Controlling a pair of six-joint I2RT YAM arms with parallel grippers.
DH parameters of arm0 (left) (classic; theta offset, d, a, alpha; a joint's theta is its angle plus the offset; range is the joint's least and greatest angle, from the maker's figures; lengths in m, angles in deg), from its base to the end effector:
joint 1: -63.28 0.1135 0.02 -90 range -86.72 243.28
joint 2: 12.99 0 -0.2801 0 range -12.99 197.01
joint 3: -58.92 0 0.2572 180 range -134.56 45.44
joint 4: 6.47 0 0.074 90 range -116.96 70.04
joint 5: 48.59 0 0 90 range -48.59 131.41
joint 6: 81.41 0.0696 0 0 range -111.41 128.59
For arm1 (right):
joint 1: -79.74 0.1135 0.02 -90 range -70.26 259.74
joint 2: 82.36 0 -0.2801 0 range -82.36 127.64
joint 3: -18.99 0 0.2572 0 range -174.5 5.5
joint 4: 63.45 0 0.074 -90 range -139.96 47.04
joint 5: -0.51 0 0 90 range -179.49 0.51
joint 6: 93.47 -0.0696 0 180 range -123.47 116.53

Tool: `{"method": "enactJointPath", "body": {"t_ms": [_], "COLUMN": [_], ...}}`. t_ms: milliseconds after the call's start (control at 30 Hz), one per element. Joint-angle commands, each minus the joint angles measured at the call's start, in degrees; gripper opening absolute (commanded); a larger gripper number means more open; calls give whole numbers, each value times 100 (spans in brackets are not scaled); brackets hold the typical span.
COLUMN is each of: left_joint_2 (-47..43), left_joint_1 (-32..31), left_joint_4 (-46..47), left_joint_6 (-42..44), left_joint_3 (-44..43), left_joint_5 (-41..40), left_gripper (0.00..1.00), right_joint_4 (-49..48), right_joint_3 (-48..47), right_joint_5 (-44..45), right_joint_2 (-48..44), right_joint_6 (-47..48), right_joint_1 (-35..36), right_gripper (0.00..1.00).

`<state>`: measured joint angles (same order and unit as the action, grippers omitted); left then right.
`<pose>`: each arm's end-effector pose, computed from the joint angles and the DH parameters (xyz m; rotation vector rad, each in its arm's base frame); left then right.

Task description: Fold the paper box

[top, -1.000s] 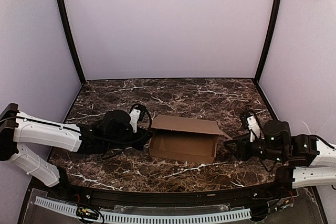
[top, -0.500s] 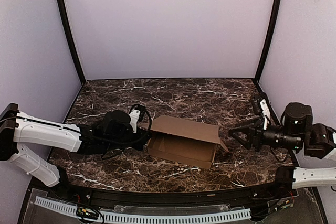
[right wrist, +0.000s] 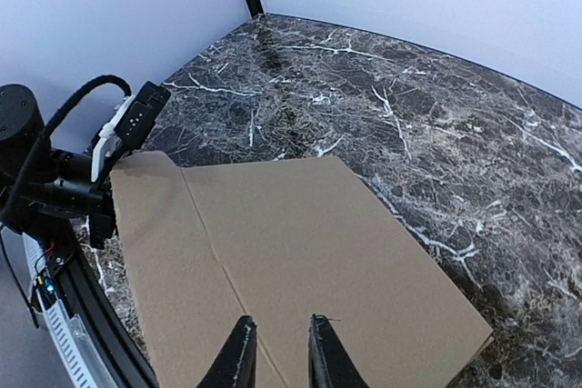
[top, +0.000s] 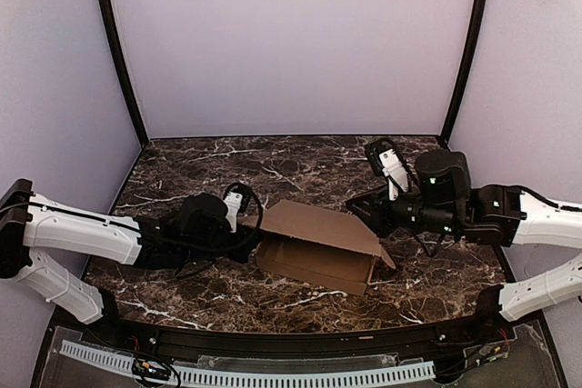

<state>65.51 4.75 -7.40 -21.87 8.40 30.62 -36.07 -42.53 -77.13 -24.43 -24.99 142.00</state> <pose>0.1760 -0.2627 0.1985 0.4054 2.1163 -0.7448 0.1332 0.2213 0.3097 -0.5767 1.9682 0.7258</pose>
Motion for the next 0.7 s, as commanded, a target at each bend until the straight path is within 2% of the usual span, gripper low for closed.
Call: {"method": "enactJointPath", "body": {"t_ms": [0,200,433,567,667], "left_joint_2": [-86,-49,-106,-470,-1026], "left_joint_1": [-82,-130,-173,-207,-221], "left_joint_4": [-306,-247,62,115,-185], "left_joint_6": [-81,-108,-87,-58,1], "left_joint_3": [183,324,696,946,1171], "left_joint_5": [-98,-111,25,145,221], "left_gripper": [8,12,27,34,37], "right_joint_4": [-993,-1839,-2501,-2775,-2881], "right_joint_3": [-133,190,578,820,997], "right_joint_5": [173,108,-161,-247,-261], "right_joint_2": [488,1092,1823,2173,2361], "right_joint_6": [-71,-447,-734,-896,-981], "right_joint_1": [41,40,40,41,41], "right_gripper": [14,7,3,2,1]}}
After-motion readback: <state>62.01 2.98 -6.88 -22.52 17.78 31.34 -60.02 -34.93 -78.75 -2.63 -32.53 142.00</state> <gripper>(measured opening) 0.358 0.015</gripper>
